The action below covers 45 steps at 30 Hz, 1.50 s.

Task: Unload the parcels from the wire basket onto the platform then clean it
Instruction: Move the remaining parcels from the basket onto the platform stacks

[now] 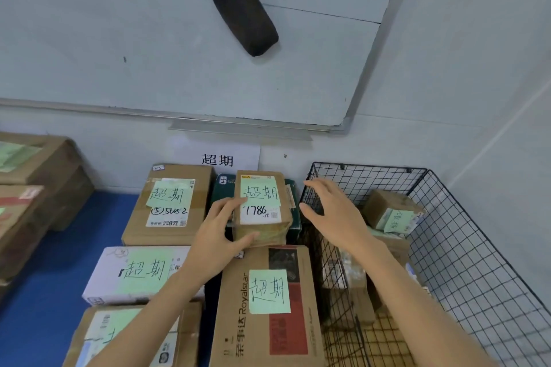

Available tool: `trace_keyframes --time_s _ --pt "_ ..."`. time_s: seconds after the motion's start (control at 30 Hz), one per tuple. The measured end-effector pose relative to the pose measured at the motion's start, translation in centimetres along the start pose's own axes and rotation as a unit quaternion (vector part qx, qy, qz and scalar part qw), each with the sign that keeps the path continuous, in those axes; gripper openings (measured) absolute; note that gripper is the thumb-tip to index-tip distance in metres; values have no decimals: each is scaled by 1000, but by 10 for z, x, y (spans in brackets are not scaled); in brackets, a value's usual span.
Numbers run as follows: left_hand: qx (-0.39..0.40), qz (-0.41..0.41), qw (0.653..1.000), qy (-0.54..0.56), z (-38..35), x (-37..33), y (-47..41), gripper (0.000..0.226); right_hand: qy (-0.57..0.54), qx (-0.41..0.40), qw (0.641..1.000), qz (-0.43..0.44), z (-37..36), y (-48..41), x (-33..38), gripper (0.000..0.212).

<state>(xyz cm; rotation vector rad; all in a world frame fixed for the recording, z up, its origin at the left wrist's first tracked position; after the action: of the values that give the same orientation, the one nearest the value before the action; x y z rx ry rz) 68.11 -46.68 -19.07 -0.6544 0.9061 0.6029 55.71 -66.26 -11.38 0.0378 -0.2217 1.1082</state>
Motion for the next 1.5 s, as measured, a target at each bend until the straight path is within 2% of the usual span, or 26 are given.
trace_keyframes --time_s 0.67,0.8,0.9,1.1,1.33,1.5 --pt "-2 -3 997 -74 -52 -15 -86 61 30 -10 997 -64 11 15 -54 55" --pt "5 -5 995 -101 -53 -16 -86 63 35 -10 996 -76 10 22 -62 56" --pt "4 -14 984 -179 -49 -20 -83 66 36 -13 997 -73 10 27 -64 56" --pt "-21 -88 952 -292 -40 -48 -66 64 65 -10 995 -81 14 43 -75 61" --pt "-15 -116 942 -316 -42 -73 -39 70 94 -30 987 -123 40 76 -116 74" --pt "3 -112 938 -327 -53 -89 -28 74 85 -28 983 -160 57 104 -157 76"
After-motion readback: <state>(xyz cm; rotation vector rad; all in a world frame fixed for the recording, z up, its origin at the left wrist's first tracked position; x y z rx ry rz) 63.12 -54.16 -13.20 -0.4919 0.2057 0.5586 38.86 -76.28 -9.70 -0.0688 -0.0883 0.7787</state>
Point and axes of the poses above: each hand's wrist, its own y-axis away from the middle knuckle, its own z-axis out of the back of the hand, x = y × z, the point moved 5 cm from there along -y, towards the middle knuckle, and after that the axes turned 7 degrees about y, right-handed, at the moved point
